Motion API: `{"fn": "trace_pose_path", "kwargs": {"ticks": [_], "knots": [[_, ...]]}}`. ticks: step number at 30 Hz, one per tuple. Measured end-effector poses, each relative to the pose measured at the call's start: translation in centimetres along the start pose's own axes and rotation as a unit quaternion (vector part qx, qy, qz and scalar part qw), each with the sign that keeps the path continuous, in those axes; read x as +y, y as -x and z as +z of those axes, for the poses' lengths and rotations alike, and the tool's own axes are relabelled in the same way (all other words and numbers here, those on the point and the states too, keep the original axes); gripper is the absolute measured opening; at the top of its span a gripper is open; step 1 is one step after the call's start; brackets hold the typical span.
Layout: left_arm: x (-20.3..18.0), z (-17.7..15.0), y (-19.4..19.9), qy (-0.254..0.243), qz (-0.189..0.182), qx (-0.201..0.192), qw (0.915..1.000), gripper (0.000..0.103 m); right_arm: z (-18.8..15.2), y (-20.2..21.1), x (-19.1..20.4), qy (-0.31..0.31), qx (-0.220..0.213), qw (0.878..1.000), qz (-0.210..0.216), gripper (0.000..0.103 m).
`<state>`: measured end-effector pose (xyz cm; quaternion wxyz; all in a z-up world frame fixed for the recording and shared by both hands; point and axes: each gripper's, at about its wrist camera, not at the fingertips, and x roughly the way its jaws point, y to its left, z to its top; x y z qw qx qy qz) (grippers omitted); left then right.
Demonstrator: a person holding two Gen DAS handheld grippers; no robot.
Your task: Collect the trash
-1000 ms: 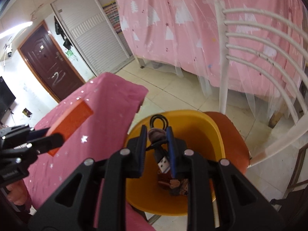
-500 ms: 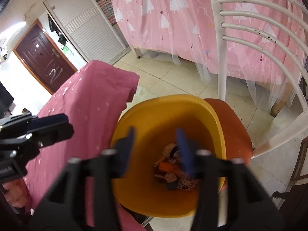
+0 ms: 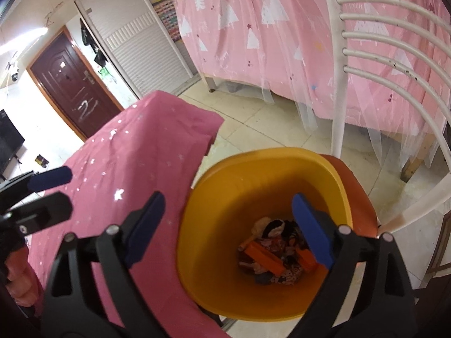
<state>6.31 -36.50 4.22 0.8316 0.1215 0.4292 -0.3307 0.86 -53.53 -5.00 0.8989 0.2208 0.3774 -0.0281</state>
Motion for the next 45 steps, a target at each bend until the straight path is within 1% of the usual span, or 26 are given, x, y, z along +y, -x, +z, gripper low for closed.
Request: {"fn": "trace_pose_path", "kwargs": {"ticks": [2,3,7,11,13,15,17,20,26,31,36,45], "knots": [[1.0,-0.3,1.0,0.011,0.006,-0.010,0.9999,0.086,0.1,0.4,0.8,0.007,-0.008,1.000,0.000,0.096],[1.7,-0.5,1.5,0.018,0.011,-0.016,0.9997,0.087,0.1,0.7,1.3,0.011,-0.015,1.000,-0.002,0.097],[4.6,-1.6,3.6,0.056,0.019,-0.034,0.9976,0.093,0.4,2.0,3.1,0.025,-0.038,0.999,-0.005,0.097],[7.7,-3.1,5.3,0.089,0.042,-0.053,0.9937,0.094,0.4,3.0,5.4,0.043,-0.052,0.998,-0.001,0.097],[9.3,-4.1,6.2,0.103,0.070,-0.069,0.9899,0.095,0.3,3.5,7.0,0.057,-0.057,0.997,0.002,0.097],[10.9,-5.2,7.0,0.119,0.086,-0.075,0.9864,0.094,0.1,3.8,8.4,0.071,-0.065,0.995,0.007,0.097],[12.1,-6.1,7.7,0.130,0.097,-0.080,0.9835,0.094,-0.2,4.0,9.9,0.084,-0.066,0.994,0.014,0.097],[14.0,-7.8,9.1,0.148,0.122,-0.093,0.9770,0.095,-0.9,3.9,12.2,0.104,-0.066,0.992,0.030,0.097],[17.7,-11.3,12.0,0.180,0.176,-0.114,0.9611,0.095,-2.5,3.6,17.0,0.146,-0.058,0.985,0.069,0.097],[20.0,-13.4,13.8,0.208,0.195,-0.120,0.9509,0.095,-3.7,3.4,19.8,0.168,-0.051,0.980,0.091,0.097],[21.4,-15.6,15.2,0.220,0.221,-0.128,0.9416,0.095,-4.9,3.2,22.0,0.189,-0.052,0.975,0.101,0.097],[22.7,-18.8,16.3,0.242,0.260,-0.129,0.9259,0.095,-7.1,2.7,25.8,0.250,-0.056,0.958,0.128,0.097]]}}
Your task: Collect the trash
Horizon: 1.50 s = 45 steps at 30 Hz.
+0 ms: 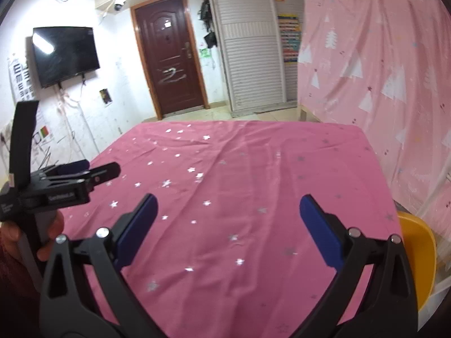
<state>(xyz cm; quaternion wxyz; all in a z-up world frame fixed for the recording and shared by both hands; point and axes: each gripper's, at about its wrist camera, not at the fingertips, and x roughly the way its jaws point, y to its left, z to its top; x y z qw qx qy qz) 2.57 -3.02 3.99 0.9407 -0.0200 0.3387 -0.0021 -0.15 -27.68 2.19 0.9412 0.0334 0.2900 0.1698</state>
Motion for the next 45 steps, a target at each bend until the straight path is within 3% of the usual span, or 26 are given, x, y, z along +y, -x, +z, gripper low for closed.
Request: {"fn": "trace_pose_path", "kwargs": {"ticks": [7,45], "knots": [[1.5,-0.7,-0.2,0.018,0.023,0.002,0.9996,0.095,0.0,-0.4,1.3,0.026,-0.003,1.000,0.005,0.097],[1.5,-0.6,-0.9,0.018,0.023,0.013,0.9995,0.095,-0.1,-0.9,1.3,0.026,0.003,1.000,0.016,0.097]]}}
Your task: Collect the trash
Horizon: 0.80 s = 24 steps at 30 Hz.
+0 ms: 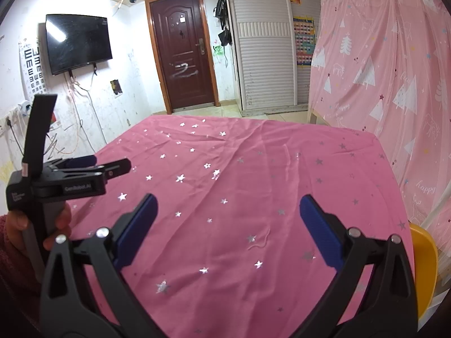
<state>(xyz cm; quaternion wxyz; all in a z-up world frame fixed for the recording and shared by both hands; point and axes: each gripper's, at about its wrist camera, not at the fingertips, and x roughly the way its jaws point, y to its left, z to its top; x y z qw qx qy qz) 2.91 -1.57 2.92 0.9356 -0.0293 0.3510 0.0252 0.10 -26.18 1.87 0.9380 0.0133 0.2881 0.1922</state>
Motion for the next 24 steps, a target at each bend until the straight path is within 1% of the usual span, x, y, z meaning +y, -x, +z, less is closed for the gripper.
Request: {"fn": "trace_pose_path", "kwargs": {"ticks": [24], "knots": [[-0.18,0.02,-0.03,-0.003,0.000,0.001,1.0000,0.095,0.01,-0.01,-0.01,0.000,0.000,1.000,-0.001,0.097]]}}
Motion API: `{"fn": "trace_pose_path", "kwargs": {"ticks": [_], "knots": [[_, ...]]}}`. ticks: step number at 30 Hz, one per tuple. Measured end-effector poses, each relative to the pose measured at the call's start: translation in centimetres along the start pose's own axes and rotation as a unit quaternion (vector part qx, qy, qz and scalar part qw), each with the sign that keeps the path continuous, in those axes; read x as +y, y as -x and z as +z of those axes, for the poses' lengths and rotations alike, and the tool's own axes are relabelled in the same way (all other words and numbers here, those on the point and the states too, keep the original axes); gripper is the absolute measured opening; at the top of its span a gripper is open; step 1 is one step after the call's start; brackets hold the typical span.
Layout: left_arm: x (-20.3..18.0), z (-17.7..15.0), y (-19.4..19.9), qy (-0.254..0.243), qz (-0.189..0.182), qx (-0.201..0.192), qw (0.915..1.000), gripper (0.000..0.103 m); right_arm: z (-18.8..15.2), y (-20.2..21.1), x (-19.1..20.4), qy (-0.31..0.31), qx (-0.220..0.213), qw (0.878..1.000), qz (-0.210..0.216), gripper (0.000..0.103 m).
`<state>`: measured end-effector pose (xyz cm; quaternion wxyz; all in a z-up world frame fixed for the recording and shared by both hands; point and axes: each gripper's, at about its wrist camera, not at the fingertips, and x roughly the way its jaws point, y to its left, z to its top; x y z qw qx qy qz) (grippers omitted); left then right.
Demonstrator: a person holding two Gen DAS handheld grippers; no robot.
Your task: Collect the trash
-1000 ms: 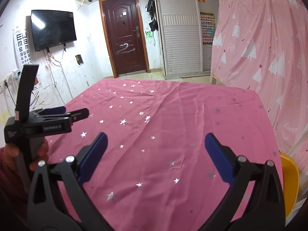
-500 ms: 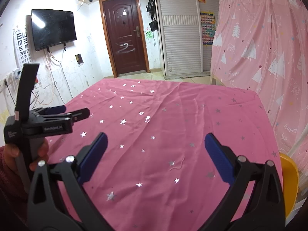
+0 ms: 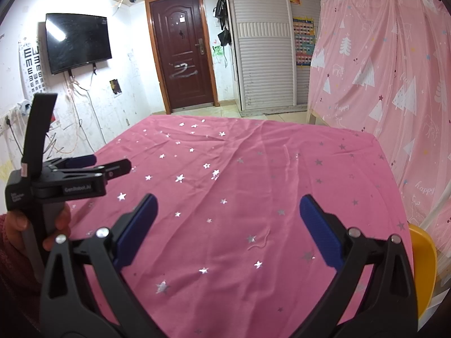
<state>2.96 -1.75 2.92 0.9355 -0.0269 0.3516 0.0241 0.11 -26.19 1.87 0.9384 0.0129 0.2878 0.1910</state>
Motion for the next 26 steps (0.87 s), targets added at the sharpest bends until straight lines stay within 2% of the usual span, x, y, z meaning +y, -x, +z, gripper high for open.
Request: {"fn": "trace_pose_path", "kwargs": {"ticks": [10,26], "knots": [[0.03,-0.11,0.15,-0.002,0.004,-0.008,1.0000,0.095,-0.02,-0.02,-0.01,0.000,0.000,1.000,0.000,0.097],[0.05,-0.16,-0.18,-0.003,-0.002,0.002,1.0000,0.095,-0.03,-0.02,-0.03,0.000,0.000,1.000,-0.001,0.097]]}}
